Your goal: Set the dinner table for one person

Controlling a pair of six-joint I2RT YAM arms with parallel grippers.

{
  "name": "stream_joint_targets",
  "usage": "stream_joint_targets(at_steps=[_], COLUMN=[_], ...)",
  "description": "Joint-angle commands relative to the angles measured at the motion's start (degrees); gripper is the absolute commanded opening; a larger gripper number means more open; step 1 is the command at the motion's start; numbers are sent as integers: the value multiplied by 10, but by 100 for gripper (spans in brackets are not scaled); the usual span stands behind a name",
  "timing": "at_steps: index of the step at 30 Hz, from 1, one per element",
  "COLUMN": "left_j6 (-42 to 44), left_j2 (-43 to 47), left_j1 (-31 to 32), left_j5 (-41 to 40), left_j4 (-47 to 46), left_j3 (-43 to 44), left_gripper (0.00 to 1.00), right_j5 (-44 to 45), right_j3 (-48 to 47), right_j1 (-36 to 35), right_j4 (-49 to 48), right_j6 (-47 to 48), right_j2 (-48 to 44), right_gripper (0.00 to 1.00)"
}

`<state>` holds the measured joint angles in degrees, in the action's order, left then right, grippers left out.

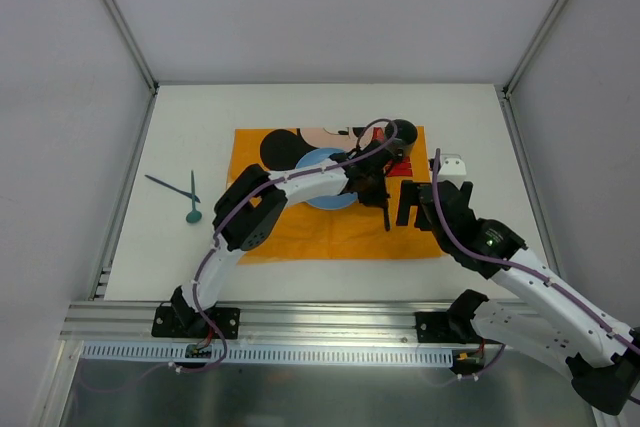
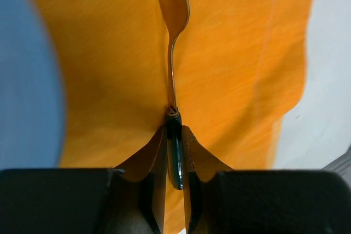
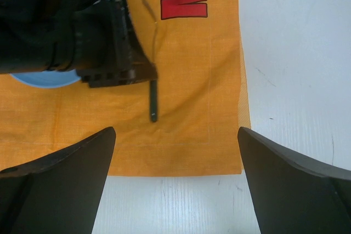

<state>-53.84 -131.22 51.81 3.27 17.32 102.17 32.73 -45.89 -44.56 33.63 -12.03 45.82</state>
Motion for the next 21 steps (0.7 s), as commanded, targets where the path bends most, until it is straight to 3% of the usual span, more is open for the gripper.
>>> stream_joint_targets(at_steps=[1, 12, 17, 21], left_j6=[50, 164, 212, 222], left_j2=[119, 307, 402, 417], left_j1=[0, -50, -147, -229], left_j5=[-6, 212, 164, 184], left_j4=[4, 8, 40, 47], left_j3=[-51, -194, -298, -366], left_gripper=[0, 0, 0, 0], right_j5=[9, -12, -12, -11], right_j3=[6, 3, 8, 9], right_j1=[-1, -1, -1, -2], right_j4=[-8, -32, -34, -34], right_j6=[-8, -14, -16, -16], right_j2=[2, 17, 9, 8], right_gripper=[99, 99, 100, 99])
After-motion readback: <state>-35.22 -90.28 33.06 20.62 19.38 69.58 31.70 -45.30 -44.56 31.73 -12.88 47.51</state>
